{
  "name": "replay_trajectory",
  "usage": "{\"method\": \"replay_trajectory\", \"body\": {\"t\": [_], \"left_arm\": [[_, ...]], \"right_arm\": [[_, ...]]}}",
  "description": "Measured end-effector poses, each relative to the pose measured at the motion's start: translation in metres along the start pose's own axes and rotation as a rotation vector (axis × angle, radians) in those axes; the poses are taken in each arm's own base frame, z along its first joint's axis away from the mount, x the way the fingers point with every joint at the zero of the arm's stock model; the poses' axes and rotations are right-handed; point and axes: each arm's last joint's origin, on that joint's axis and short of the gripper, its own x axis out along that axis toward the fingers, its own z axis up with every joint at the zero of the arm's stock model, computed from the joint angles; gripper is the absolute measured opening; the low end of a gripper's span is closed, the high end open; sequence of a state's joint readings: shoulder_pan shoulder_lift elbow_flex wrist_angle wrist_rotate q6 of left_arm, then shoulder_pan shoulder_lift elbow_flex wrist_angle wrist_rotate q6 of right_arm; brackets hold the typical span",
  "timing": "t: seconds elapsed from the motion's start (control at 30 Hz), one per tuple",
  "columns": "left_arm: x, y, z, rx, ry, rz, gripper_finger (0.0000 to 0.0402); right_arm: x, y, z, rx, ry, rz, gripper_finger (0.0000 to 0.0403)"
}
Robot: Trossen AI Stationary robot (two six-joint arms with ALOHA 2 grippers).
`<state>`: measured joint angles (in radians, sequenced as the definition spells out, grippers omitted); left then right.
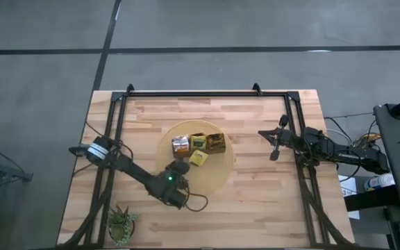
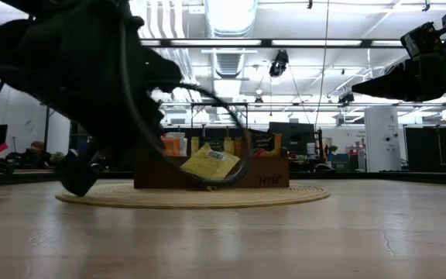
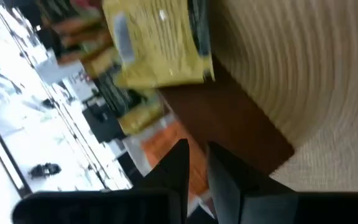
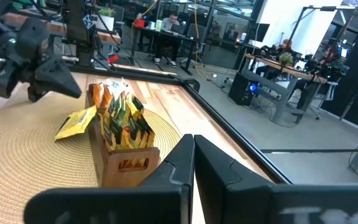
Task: Pick & Place Tea
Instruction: Put the yellow tea bag into the wooden organizer
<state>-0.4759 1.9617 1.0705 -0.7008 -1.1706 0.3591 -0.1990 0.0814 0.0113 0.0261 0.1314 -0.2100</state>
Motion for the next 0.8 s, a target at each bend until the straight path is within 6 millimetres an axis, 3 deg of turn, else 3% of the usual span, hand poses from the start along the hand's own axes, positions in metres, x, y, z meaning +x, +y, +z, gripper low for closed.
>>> {"method": "replay_trajectory", "body": {"t": [0.3,0.57,0.8], "left_arm": [[-0.007,0.029,0.022,-0.134,-0.097,-0.017,0.0051],[-0.004,0.022,0.021,-0.006,-0.147,-0.126,0.0051],[0.008,0.026,0.018,-0.002,-0.125,-0.150,0.0051]], "right_arm": [[0.000,0.000,0.000,0.000,0.000,0.000,0.0009],[0.000,0.000,0.000,0.000,0.000,0.000,0.0009],[0.000,0.000,0.000,0.000,0.000,0.000,0.0009]]}}
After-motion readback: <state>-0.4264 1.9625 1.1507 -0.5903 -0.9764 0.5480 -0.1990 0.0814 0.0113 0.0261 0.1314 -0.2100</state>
